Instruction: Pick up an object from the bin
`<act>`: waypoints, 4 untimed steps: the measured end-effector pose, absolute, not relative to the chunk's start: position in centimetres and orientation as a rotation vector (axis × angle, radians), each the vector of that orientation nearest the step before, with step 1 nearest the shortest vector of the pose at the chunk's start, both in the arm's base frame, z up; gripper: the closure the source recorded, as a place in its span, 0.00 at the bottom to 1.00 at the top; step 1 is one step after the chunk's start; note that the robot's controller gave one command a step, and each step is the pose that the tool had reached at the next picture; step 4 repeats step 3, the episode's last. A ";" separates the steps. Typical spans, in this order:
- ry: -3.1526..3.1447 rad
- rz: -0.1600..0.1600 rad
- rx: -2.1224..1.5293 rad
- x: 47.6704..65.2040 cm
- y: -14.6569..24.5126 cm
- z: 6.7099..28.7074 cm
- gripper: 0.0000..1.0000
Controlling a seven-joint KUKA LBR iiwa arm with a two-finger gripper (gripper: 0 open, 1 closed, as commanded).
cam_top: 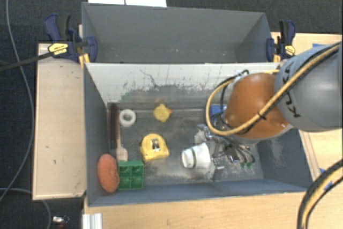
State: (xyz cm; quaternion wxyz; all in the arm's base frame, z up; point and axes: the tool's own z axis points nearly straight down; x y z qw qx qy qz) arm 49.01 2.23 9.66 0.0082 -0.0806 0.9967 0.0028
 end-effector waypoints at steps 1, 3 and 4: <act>3.098 0.009 -0.322 54.5 5.9 8.4 1.00; 3.100 0.008 -0.365 54.2 6.0 14.1 1.00; 3.100 0.008 -0.365 54.2 6.0 14.1 1.00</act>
Offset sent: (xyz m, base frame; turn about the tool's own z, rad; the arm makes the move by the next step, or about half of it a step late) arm 0.0000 0.0000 0.0000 0.0000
